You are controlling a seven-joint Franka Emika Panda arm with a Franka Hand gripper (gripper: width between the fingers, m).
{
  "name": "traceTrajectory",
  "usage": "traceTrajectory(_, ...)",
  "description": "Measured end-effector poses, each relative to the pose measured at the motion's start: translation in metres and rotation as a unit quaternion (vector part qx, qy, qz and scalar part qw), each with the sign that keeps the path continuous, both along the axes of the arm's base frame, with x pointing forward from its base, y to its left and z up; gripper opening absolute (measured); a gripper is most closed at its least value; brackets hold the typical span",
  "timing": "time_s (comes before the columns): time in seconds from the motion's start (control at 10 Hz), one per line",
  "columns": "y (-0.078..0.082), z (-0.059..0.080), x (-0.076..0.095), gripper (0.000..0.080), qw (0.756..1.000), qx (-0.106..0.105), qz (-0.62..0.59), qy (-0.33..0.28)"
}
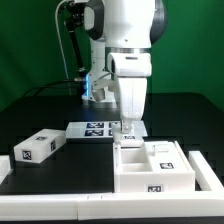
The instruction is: Assemble cabinet
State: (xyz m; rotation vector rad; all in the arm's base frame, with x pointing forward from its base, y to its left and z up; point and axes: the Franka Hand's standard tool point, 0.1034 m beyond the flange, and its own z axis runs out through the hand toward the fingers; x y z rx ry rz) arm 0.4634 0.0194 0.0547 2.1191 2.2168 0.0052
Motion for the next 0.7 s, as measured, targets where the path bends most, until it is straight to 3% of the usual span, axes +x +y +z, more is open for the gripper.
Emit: traceTrajectory(0.7, -0.0011, -0.0025, 0.0012, 0.007, 1.0, -0.002, 0.001, 0.006)
